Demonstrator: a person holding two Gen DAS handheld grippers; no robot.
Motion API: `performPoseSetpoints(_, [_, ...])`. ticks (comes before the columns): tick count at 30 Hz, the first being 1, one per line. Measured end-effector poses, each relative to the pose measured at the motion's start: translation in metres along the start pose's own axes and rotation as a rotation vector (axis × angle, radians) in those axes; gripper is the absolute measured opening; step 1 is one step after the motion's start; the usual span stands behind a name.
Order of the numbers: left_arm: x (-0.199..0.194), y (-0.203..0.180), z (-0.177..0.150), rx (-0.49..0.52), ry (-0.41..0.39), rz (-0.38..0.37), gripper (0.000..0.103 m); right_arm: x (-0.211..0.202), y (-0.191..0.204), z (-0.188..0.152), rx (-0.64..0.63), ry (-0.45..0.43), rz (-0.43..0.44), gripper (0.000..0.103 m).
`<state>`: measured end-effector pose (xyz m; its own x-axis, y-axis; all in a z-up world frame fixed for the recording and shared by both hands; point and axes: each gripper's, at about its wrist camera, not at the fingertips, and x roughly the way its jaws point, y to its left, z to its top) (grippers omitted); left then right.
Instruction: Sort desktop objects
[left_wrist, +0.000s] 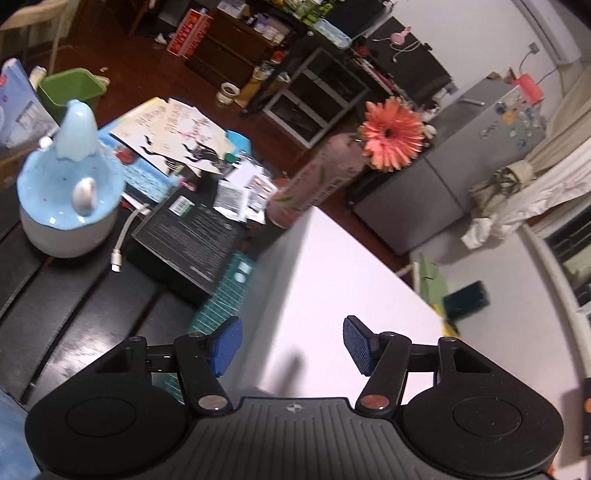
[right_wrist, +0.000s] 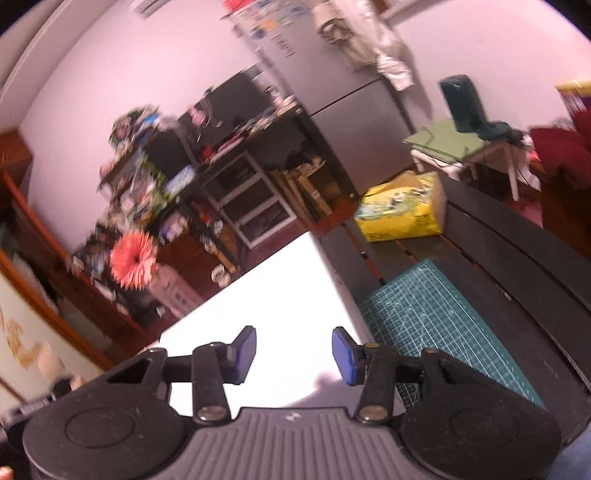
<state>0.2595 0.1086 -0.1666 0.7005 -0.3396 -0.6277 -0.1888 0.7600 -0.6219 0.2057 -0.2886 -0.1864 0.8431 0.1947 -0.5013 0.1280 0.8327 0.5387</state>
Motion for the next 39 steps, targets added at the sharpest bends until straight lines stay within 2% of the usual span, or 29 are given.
performPoseSetpoints(7, [0.007, -0.005, -0.005, -0.021, 0.041, -0.058, 0.049, 0.019, 0.065, 0.022, -0.270, 0.105, 0.004, 0.044])
performPoseSetpoints(14, [0.015, -0.001, -0.007, -0.053, 0.089, -0.074, 0.042, 0.040, 0.130, 0.051, -0.388, 0.159, 0.051, 0.044])
performPoseSetpoints(17, [0.017, -0.001, -0.006, -0.049, 0.108, -0.062, 0.040, 0.060, 0.159, 0.056, -0.414, 0.216, 0.049, 0.044])
performPoseSetpoints(20, [0.020, 0.000, -0.006, -0.048, 0.131, -0.053, 0.036, 0.081, 0.185, 0.054, -0.452, 0.275, 0.072, 0.035])
performPoseSetpoints(23, [0.021, 0.003, -0.006, -0.058, 0.147, -0.047, 0.033, 0.100, 0.209, 0.048, -0.528, 0.286, 0.050, 0.029])
performPoseSetpoints(25, [0.021, 0.004, -0.005, -0.059, 0.148, -0.044, 0.032, 0.113, 0.221, 0.045, -0.555, 0.294, 0.039, 0.019])
performPoseSetpoints(27, [0.022, 0.004, -0.004, -0.060, 0.150, -0.043, 0.032, 0.122, 0.228, 0.042, -0.574, 0.295, 0.035, 0.015])
performPoseSetpoints(34, [0.024, 0.004, -0.003, -0.057, 0.164, -0.045, 0.031, 0.156, 0.252, 0.028, -0.696, 0.331, -0.025, 0.014])
performPoseSetpoints(39, [0.025, 0.006, -0.001, -0.055, 0.173, -0.040, 0.025, 0.186, 0.261, 0.022, -0.722, 0.373, -0.062, 0.013])
